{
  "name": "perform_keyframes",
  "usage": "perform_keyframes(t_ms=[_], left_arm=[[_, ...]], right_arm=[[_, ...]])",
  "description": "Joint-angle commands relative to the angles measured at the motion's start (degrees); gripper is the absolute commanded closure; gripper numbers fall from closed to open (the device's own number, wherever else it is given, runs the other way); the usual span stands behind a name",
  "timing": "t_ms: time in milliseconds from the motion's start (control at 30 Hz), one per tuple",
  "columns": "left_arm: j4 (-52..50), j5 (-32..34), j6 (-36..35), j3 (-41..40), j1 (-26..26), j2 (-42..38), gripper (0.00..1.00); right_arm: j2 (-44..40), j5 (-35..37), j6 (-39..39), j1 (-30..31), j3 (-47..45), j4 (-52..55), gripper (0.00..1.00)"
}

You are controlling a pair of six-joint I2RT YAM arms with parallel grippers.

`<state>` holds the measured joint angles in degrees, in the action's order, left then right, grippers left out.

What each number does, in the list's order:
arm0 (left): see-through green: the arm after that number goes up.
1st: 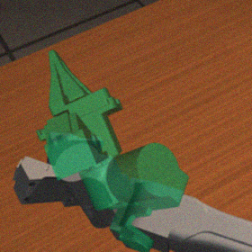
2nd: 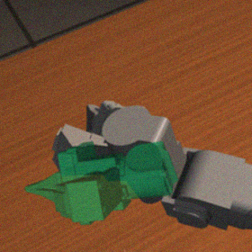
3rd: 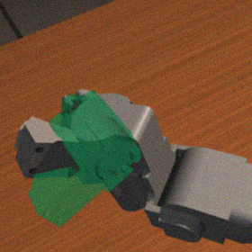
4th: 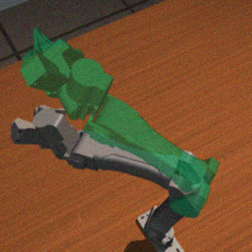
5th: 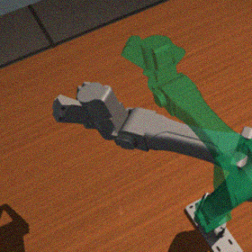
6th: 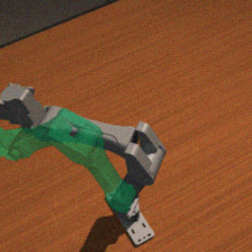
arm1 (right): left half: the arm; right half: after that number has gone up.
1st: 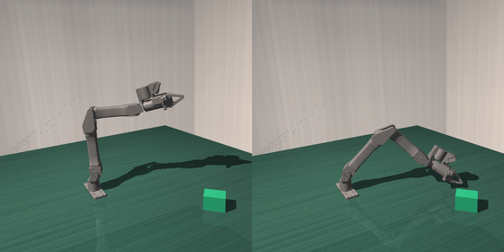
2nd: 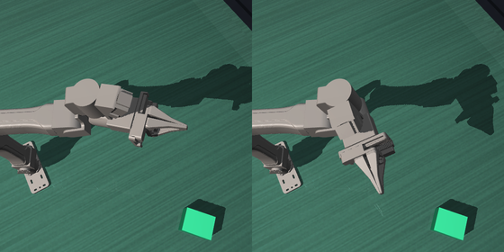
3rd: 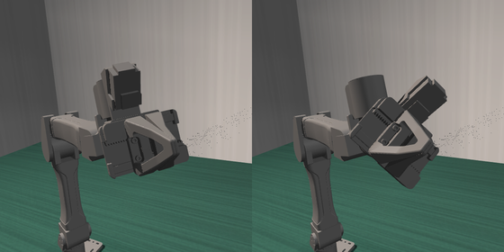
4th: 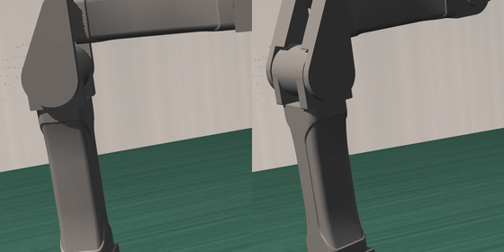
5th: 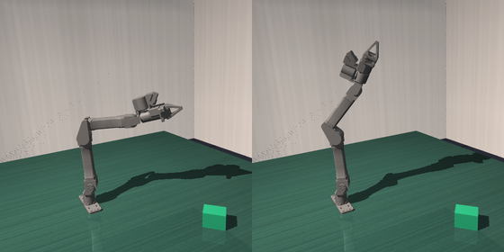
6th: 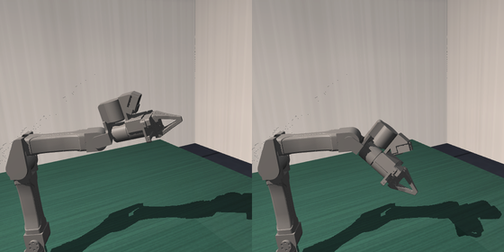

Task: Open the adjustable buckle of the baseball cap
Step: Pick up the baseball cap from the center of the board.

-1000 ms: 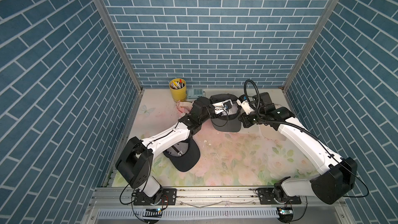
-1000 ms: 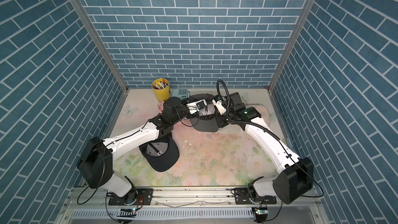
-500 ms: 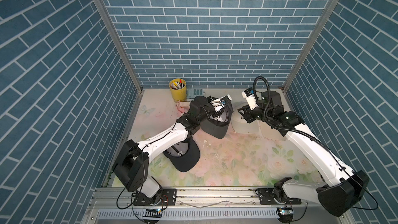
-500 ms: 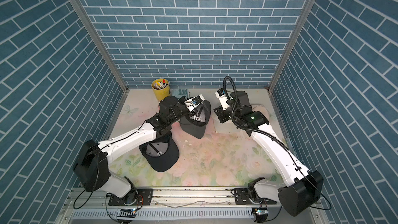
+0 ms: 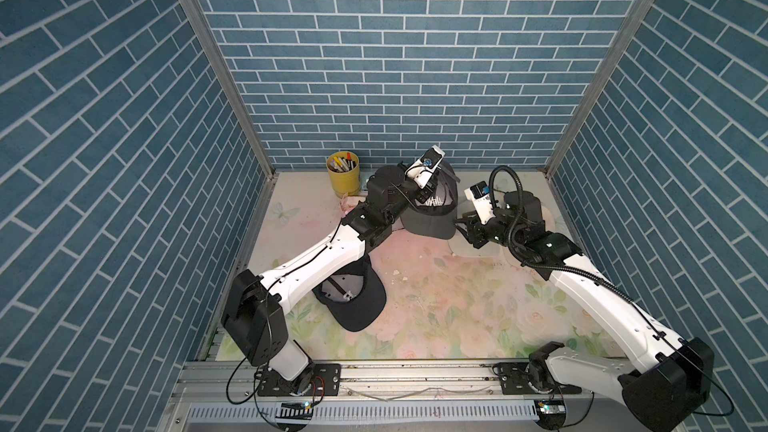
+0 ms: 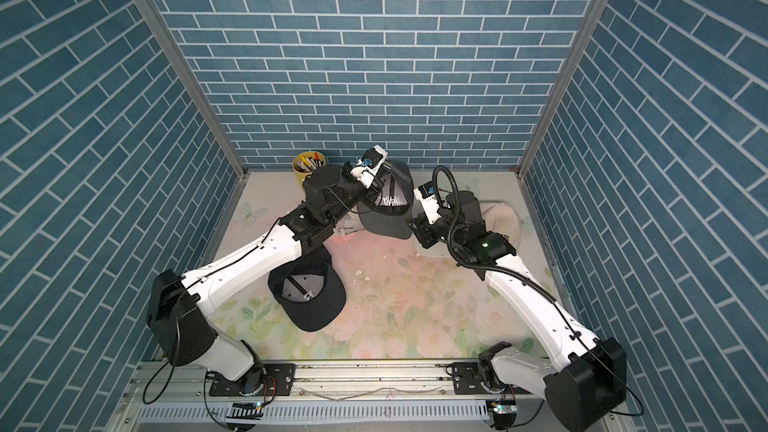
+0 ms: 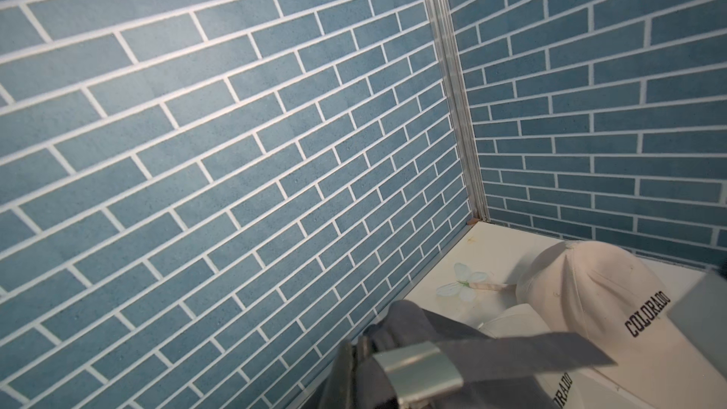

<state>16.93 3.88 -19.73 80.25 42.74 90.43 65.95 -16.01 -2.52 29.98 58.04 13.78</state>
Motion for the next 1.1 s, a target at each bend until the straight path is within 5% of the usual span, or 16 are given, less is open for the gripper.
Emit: perform_keyframes(t_ms=[0,367,667,867,967,1067], left_arm=[[-4.42,2.78,4.04,3.9,0.83,2.01,1.0],[-6.16,4.97,6.51,5.85,2.87,3.29,1.0],[-6.87,4.62,8.53,4.37,3.31,1.7,1.0],[-7.07,-1.51,9.02,2.28,3.4,0.73,0.99],[-8.93,-4.6,9.29,2.58,3.39,1.12,0.93],[-13.22,-7.59,8.04,3.94,3.15,1.99,0.68]], right_arm=[[-1.46,3.12,2.66,0.94,-0.76,-10.86,0.58],[2.32,9.81,6.61,2.01,0.38,-21.32,0.61],[1.74,16.93,8.22,2.89,-2.26,-28.15,0.85],[1.72,18.79,8.28,2.9,-2.44,-30.25,0.97],[1.05,20.07,8.62,2.84,-3.27,-31.16,1.0],[0.5,20.39,10.15,2.72,-2.9,-29.12,1.0]])
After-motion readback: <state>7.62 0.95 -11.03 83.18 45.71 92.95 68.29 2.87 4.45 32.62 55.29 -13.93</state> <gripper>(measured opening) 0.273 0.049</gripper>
